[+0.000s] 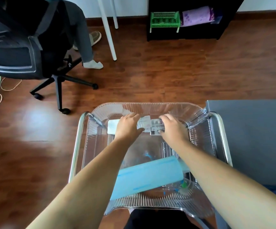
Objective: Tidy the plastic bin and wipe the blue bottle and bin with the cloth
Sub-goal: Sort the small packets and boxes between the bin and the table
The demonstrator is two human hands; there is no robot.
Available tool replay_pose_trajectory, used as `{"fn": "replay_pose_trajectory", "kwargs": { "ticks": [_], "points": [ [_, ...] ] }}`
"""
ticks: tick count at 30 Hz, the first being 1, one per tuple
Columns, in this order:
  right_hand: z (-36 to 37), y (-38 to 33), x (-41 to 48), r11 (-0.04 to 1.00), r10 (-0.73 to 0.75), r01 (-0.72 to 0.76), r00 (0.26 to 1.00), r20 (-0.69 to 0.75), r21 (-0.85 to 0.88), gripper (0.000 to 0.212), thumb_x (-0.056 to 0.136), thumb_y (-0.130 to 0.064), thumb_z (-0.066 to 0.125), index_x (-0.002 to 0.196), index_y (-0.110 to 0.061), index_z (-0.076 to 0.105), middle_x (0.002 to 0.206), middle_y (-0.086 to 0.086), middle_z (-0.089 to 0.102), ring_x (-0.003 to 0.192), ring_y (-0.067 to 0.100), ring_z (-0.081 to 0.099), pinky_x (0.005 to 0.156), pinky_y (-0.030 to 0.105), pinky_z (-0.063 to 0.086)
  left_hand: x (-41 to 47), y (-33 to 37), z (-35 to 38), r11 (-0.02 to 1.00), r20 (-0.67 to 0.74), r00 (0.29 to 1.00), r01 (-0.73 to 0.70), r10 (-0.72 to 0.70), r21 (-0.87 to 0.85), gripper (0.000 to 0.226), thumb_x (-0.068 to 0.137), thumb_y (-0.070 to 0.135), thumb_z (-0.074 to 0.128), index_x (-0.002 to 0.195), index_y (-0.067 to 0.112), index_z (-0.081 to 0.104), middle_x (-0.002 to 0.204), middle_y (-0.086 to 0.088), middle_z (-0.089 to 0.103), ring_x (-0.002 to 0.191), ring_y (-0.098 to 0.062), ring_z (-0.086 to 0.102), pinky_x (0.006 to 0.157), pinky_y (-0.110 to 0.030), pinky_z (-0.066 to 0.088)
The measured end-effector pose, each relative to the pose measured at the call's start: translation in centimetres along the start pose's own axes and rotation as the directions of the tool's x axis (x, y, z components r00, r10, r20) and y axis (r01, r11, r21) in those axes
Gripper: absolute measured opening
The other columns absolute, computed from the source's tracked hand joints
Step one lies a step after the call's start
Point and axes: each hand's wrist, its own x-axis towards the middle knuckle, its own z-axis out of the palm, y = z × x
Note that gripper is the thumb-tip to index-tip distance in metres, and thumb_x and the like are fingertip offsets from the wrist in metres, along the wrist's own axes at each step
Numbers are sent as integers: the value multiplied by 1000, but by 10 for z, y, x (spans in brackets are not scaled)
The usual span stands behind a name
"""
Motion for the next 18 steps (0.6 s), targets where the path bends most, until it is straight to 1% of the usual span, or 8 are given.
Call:
{"fn": "replay_pose_trajectory", "kwargs": {
  "ticks": [2, 4, 6, 9, 12, 15, 18],
  "points": [
    [-2, -3, -1, 1000, 13, -13, 1000, 0, 0, 51, 85, -21, 67, 131, -19, 48, 134, -3, 48, 113, 23, 56, 83, 35, 48, -3, 0, 0, 1000, -22, 1000, 7, -7, -15, 51, 78, 30, 76, 124, 14, 59, 116, -5, 64, 102, -30, 59, 86, -36, 44],
    [-3, -5, -3, 1000, 26, -26, 1000, -4, -18, 48, 85, -21, 66, 129, -18, 48, 134, -2, 46, 104, 26, 60, 76, 36, 49, -6, 0, 0, 999, -36, 999, 20, -22, -34, 54, 79, 29, 76, 128, 15, 58, 124, -2, 61, 107, -27, 58, 88, -35, 46],
    [-3, -6, -4, 999, 38, -38, 999, -2, -30, 46, 86, -20, 65, 128, -16, 48, 134, -1, 45, 98, 28, 61, 72, 36, 49, -8, -1, 0, 999, -39, 999, 24, -25, -33, 53, 79, 29, 75, 128, 17, 59, 127, 2, 60, 108, -26, 56, 90, -33, 44],
    [-5, -7, -4, 999, 47, -46, 999, 0, -25, 44, 86, -19, 65, 127, -15, 49, 133, 0, 45, 98, 28, 61, 72, 38, 51, -9, -1, -3, 1000, -48, 999, -5, 5, 11, 51, 81, 30, 74, 128, 20, 59, 129, 4, 60, 109, -25, 54, 92, -30, 36],
    [-6, -5, -4, 998, 64, -64, 998, 0, -15, 44, 85, -17, 66, 126, -15, 50, 131, 2, 47, 97, 28, 62, 74, 39, 54, -7, -1, -4, 1000, -15, 1000, -17, 17, 11, 52, 82, 29, 73, 131, 21, 57, 130, 4, 60, 114, -23, 53, 95, -29, 33],
    [-5, -3, -4, 998, 69, -69, 998, 0, 8, 45, 84, -15, 69, 125, -15, 50, 129, 2, 48, 100, 28, 61, 78, 40, 54, -7, 2, -4, 1000, 4, 1000, -6, 6, -10, 52, 82, 26, 73, 131, 20, 57, 131, 2, 59, 113, -26, 53, 96, -33, 39],
    [-4, -4, -4, 998, 55, -55, 998, 5, 27, 45, 83, -17, 69, 125, -16, 51, 128, 1, 49, 101, 28, 61, 76, 39, 54, -8, 5, -3, 1000, 3, 1000, 4, -4, -24, 52, 82, 26, 74, 130, 17, 57, 131, 2, 57, 110, -25, 55, 93, -35, 46]
  ]
}}
